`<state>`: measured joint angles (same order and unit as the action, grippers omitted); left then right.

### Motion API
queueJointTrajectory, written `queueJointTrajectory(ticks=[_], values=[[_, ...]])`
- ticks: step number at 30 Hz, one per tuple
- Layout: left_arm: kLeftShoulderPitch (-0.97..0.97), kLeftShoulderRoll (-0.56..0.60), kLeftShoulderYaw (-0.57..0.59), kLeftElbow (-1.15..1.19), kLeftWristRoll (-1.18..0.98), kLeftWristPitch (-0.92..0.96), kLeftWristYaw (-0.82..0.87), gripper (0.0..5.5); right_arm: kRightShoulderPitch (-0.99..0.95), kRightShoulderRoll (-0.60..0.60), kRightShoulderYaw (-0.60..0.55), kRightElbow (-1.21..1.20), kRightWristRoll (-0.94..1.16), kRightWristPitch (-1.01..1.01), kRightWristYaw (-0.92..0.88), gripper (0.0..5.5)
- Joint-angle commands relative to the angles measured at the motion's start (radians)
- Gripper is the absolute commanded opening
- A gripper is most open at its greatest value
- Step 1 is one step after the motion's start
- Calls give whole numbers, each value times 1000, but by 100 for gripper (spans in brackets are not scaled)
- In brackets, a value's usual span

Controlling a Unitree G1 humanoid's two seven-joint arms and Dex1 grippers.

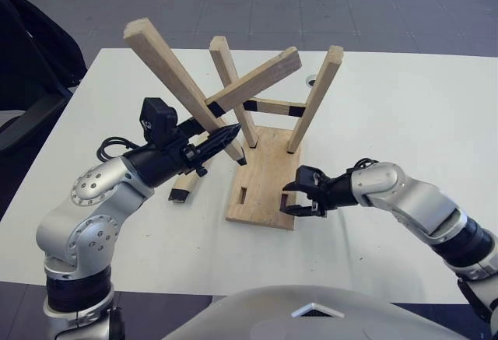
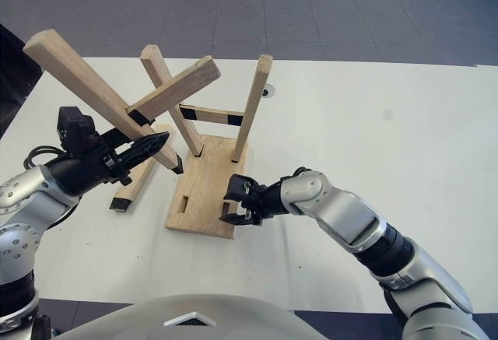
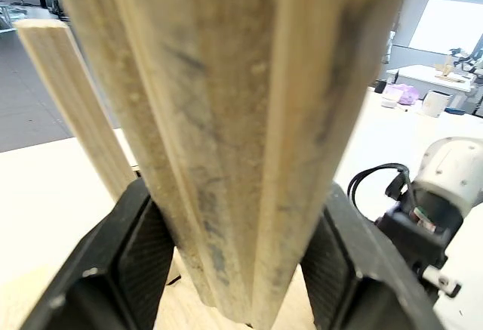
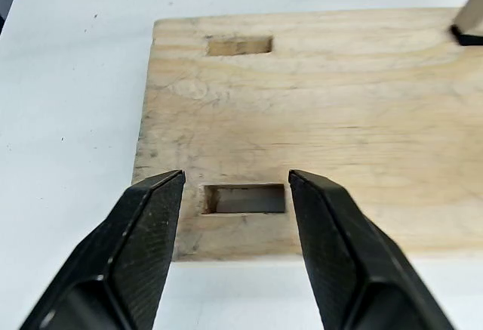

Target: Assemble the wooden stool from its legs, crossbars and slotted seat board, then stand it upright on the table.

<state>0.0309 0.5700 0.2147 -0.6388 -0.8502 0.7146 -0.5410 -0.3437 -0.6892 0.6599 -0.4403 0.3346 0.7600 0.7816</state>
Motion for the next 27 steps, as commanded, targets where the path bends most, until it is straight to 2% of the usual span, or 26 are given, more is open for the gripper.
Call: queueJointTrajectory(ticks=[1,4,13,22,27], values=[[23,7,-22,-24,20,-18,-7,217,-6,-42,88,2,-135,-79,53,257],[33,19,-40,-17,44,-30,-23,217,-52,-93,156,65,-305,-223,116,257],[73,6,-90,23,98,-64,-68,217,0,-219,125,257,-524,-502,177,257],[4,-163,-255,237,225,-274,-137,217,-9,-90,30,368,-543,-540,133,257],[50,-178,-319,270,301,-279,-113,217,-8,-40,6,349,-549,-499,143,257]])
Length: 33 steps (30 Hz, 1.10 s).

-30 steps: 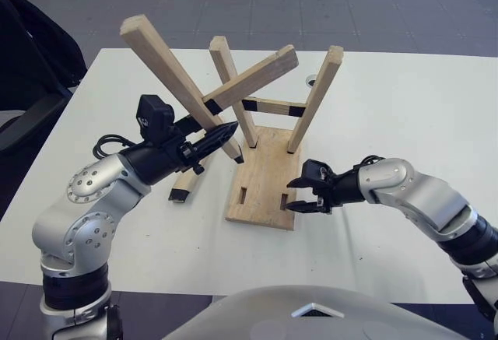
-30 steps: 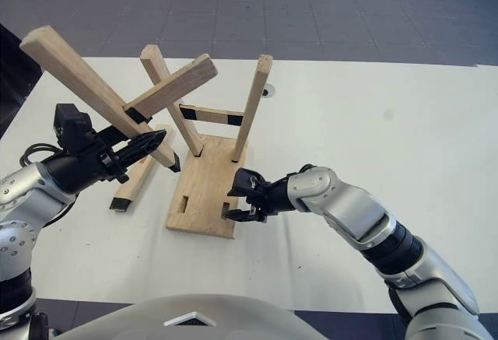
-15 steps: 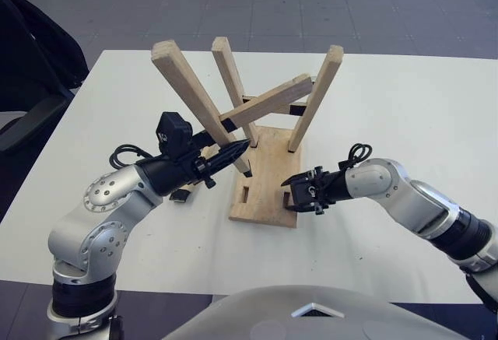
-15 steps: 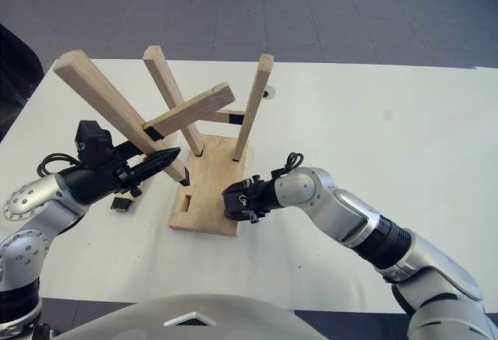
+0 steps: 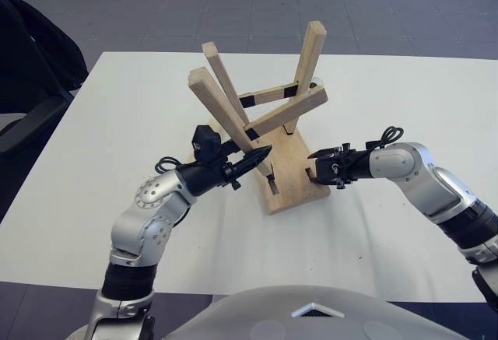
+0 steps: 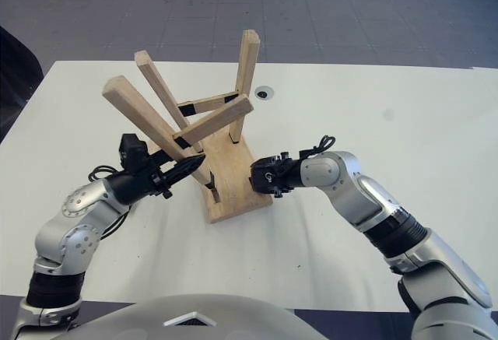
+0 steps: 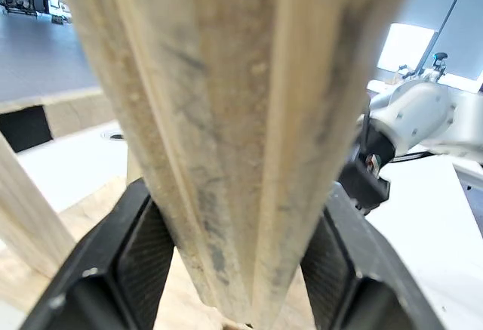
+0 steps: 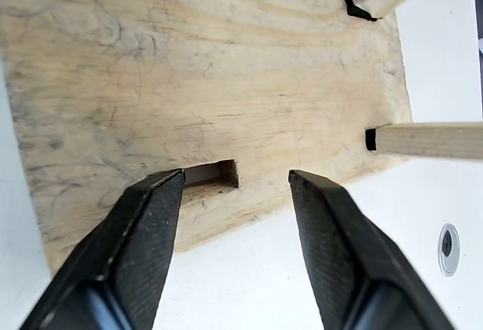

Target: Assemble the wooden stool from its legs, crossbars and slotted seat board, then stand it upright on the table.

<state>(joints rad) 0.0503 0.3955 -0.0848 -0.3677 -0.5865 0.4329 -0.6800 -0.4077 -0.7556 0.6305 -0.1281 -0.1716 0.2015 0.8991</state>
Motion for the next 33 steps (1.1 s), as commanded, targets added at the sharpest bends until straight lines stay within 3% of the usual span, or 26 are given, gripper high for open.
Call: queueJointTrajectory(ticks=[1,9,16,25,33], values=[[43,-4,-23,-7,39,14,33,217,58,34,30,33,-44,70,25,257],[100,-71,-17,-82,-41,203,214,217,74,76,10,-8,-45,144,47,257],[118,-23,-1,-194,-35,268,282,217,92,74,3,-13,-58,150,67,257],[83,-55,18,-66,57,186,328,217,129,71,-10,-43,-67,156,79,257],[141,73,-129,45,323,-51,258,217,173,70,-31,-101,-56,198,77,257]])
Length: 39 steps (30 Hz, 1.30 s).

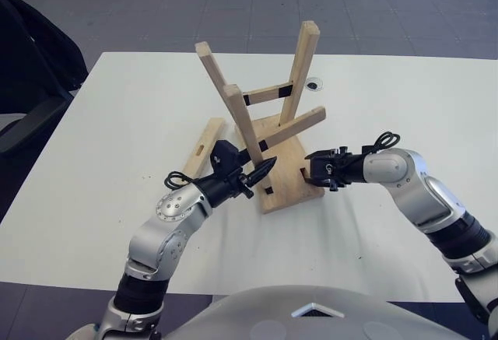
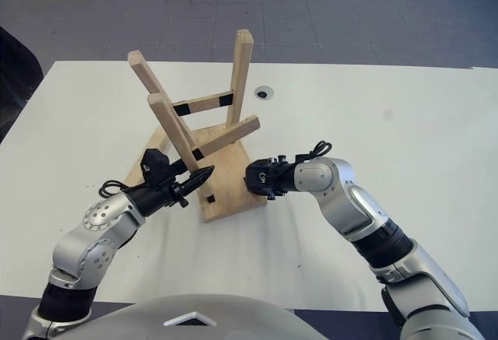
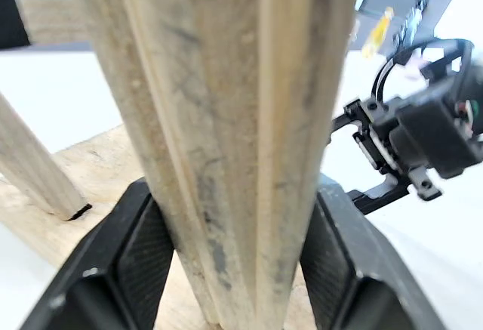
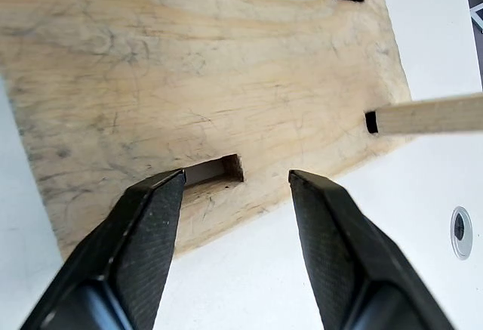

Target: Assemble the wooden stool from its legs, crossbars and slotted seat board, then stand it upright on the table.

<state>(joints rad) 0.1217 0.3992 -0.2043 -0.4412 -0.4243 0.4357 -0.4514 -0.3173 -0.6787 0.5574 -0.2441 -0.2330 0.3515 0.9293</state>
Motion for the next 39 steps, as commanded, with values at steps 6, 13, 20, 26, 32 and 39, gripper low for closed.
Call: queueJointTrajectory(ticks=[6,13,20,26,32,39], values=[[142,169,-83,351,323,-387,-95,217,110,-4,33,-19,12,82,41,257],[143,194,-144,453,413,-541,-102,217,157,20,4,-45,32,80,10,257],[114,193,-146,458,394,-565,-99,217,189,1,-53,116,-78,-405,-230,257],[67,165,-89,449,334,-742,-120,217,205,17,-72,191,-82,-470,-275,257],[37,150,-53,432,264,-777,-185,321,215,37,-84,177,-68,-440,-257,257],[119,180,-20,354,195,-704,-267,401,247,30,-120,133,-27,-392,-227,257]])
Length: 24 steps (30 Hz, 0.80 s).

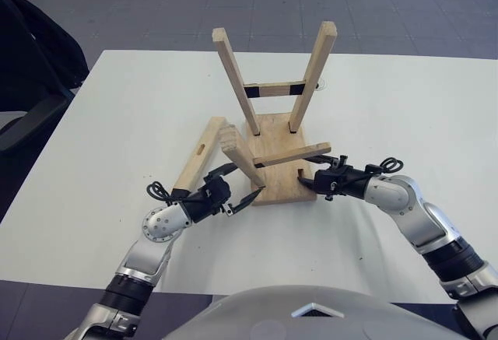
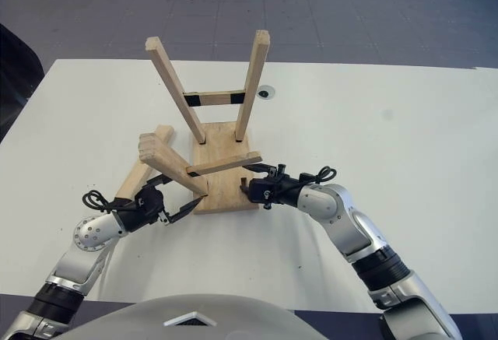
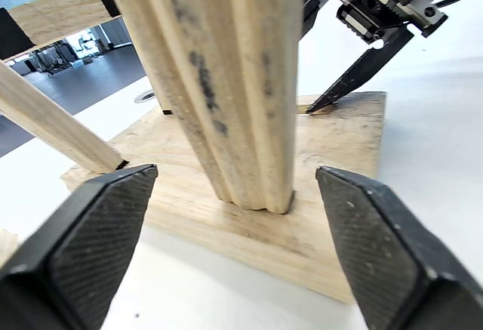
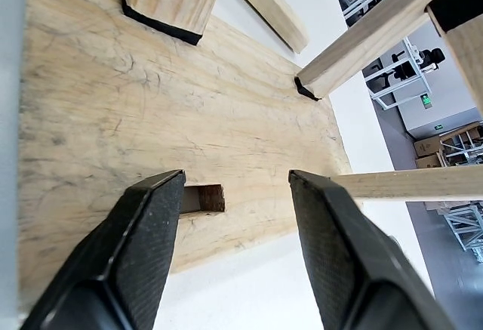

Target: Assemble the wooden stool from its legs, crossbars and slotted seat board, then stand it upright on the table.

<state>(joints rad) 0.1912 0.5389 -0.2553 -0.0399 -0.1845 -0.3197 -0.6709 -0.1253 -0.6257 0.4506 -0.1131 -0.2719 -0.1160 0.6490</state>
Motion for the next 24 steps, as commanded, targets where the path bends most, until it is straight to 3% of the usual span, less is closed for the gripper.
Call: queueJointTrajectory(ticks=[1,6,13,19,24], values=[[71,61,36,-61,-47,68,-70,401,63,-25,-25,-13,24,90,58,257],[59,71,18,-29,89,122,-36,401,94,-2,-105,-87,98,178,48,257],[-19,-30,48,49,207,192,131,401,116,35,-278,-24,157,275,-69,257],[-158,-89,131,155,214,203,252,401,99,87,-262,58,131,345,-125,257],[-28,-46,199,-27,127,226,188,401,101,110,-263,6,136,391,-125,257]])
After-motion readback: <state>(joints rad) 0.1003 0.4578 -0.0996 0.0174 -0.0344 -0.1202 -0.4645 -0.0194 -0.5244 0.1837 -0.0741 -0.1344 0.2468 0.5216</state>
